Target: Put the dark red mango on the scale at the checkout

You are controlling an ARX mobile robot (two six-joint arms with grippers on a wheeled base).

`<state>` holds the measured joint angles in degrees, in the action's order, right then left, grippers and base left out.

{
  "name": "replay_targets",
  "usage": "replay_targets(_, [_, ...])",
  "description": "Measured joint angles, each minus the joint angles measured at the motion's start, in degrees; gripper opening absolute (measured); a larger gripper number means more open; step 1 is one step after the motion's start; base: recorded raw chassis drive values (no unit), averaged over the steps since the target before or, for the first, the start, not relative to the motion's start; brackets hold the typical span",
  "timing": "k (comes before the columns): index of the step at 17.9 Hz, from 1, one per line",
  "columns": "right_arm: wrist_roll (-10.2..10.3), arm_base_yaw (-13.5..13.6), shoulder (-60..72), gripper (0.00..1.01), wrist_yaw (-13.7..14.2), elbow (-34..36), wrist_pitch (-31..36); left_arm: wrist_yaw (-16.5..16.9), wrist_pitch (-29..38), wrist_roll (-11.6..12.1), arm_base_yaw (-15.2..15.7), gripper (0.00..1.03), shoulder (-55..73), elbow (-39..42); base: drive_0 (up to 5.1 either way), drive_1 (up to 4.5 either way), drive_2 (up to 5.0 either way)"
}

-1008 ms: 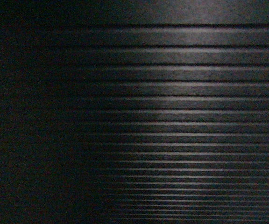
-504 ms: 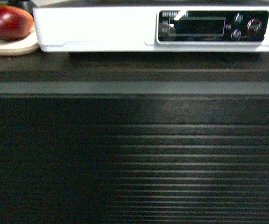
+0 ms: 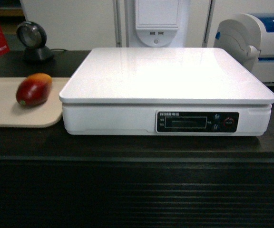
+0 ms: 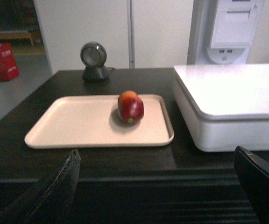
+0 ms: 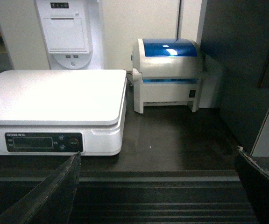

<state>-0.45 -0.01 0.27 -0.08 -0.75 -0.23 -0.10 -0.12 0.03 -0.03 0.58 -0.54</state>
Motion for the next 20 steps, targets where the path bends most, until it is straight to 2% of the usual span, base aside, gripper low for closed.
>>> replay_targets(20, [0.0, 0.0, 0.0, 0.98, 0.1, 0.0, 0.0, 0.1, 0.0, 0.0, 0.0, 0.98, 0.0, 0.0, 0.0, 0.0, 0.0])
